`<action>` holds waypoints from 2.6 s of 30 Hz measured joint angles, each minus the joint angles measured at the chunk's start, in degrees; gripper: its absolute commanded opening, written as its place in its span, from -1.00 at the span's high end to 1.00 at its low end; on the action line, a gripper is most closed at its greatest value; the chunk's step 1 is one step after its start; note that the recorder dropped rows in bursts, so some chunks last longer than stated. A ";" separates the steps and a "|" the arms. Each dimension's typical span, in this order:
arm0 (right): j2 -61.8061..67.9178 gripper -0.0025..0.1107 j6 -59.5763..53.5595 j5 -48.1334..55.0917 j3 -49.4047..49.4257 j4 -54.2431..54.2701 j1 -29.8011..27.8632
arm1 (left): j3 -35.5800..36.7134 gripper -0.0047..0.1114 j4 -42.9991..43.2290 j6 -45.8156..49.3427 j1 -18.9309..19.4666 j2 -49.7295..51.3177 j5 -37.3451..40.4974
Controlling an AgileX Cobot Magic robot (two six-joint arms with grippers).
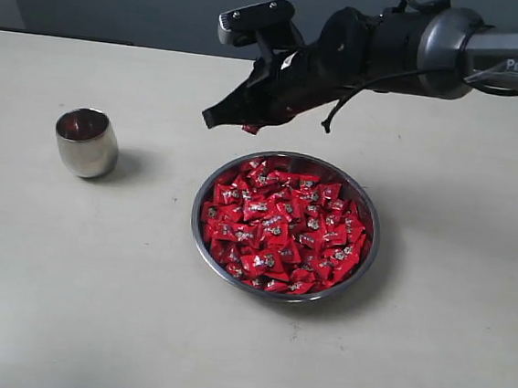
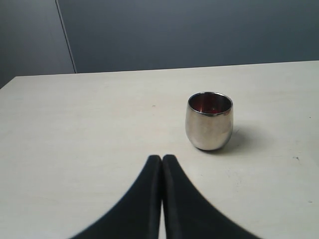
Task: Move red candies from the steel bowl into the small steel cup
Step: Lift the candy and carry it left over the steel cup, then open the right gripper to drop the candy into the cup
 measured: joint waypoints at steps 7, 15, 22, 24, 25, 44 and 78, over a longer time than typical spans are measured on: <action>11.16 0.97 -2.42 2.68 -20.68 4.08 2.35 | 0.00 0.91 0.00 0.09 0.00 0.00 0.00; 25.41 0.97 -18.45 13.63 -44.01 25.67 4.75 | 0.00 0.91 0.00 0.09 0.00 0.00 0.00; 29.69 0.97 -24.82 17.47 -49.59 31.62 6.53 | 0.00 0.91 0.00 0.09 0.00 0.00 0.00; 29.96 0.97 -25.49 17.47 -50.03 32.35 7.03 | 0.00 0.91 0.00 0.09 0.00 0.00 0.00; 30.21 0.97 -25.64 17.60 -50.32 32.85 7.41 | 0.00 0.91 0.00 0.09 0.00 0.00 0.00; 31.75 0.97 -27.38 18.33 -50.83 33.96 8.37 | 0.00 0.91 0.00 0.09 0.00 0.00 0.00; 31.75 0.26 -27.63 19.40 -50.83 33.74 8.37 | 0.00 0.91 0.00 0.09 0.00 0.00 0.00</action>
